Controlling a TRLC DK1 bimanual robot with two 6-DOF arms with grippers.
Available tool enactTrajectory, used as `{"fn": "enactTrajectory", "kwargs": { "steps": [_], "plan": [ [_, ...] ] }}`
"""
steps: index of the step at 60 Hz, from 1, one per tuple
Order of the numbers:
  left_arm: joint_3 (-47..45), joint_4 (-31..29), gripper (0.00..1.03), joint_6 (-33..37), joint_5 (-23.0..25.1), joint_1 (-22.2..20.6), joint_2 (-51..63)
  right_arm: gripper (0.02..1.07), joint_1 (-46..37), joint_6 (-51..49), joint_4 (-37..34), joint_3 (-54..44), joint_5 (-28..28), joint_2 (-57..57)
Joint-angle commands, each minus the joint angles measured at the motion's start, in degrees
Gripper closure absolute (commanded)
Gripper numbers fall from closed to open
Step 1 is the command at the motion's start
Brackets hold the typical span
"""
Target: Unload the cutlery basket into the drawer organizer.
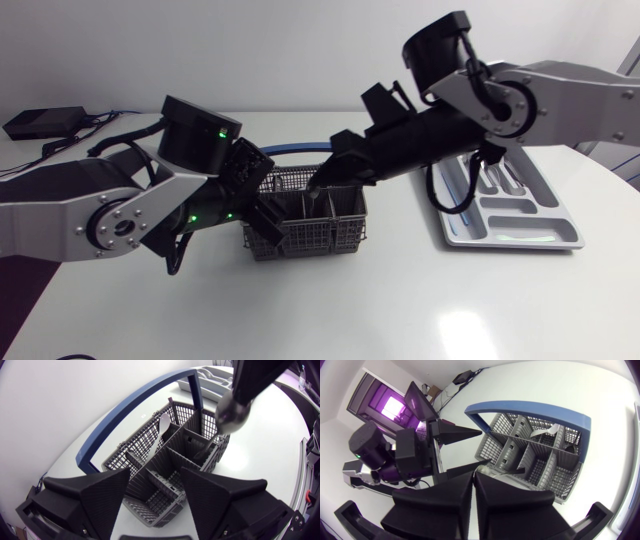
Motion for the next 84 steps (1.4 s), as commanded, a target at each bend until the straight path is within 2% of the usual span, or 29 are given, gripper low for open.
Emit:
{"fn": "enactTrajectory", "kwargs": {
  "steps": [1,13,21,29,35,41,45,53,68,74,84],
  "plan": [
    [-1.6,-0.7,0.33,1.2,0.2,0.4,-1.4,0.99,-3.5,-0.2,-2.5,2.6,-3.2,-3.8],
    [-1.7,-1.1,0.33,1.1,0.2,0.3,-2.1,0.99,-13.9,-3.0,-10.5,3.4,-8.7,-10.4],
    [-1.7,-1.6,0.33,1.1,0.2,0.1,-2.6,0.99,-22.6,-8.0,-17.5,3.8,-9.5,-13.6],
    [-1.9,-2.2,0.33,1.1,0.2,0.1,-3.5,0.99,-33.3,-15.5,-23.8,2.8,-7.3,-15.1],
    [-2.1,-2.5,0.32,1.0,0.2,0.1,-4.1,0.99,-39.4,-20.4,-24.5,0.0,-3.0,-15.0],
    [-2.2,-2.8,0.32,0.9,0.1,0.0,-4.5,0.99,-44.7,-26.0,-23.1,-3.4,2.7,-14.6],
    [-2.2,-2.9,0.32,0.8,0.1,-0.2,-4.7,0.99,-47.1,-27.0,-18.9,-6.0,6.7,-14.5],
    [-2.2,-3.4,0.32,0.6,0.1,-0.3,-4.9,0.99,-52.2,-32.3,-17.5,-8.2,8.9,-10.1],
    [-2.5,-4.4,0.32,0.6,0.1,-0.1,-6.1,0.99,-58.7,-35.9,-8.8,-10.1,14.3,-2.2],
    [-2.8,-4.8,0.32,0.6,0.1,0.1,-6.7,0.98,-59.8,-36.3,-4.0,-11.4,16.9,-0.3],
    [-2.9,-5.8,0.32,0.6,0.1,0.3,-7.8,0.98,-60.5,-36.4,-1.0,-11.7,18.6,4.5]
  ]
}}
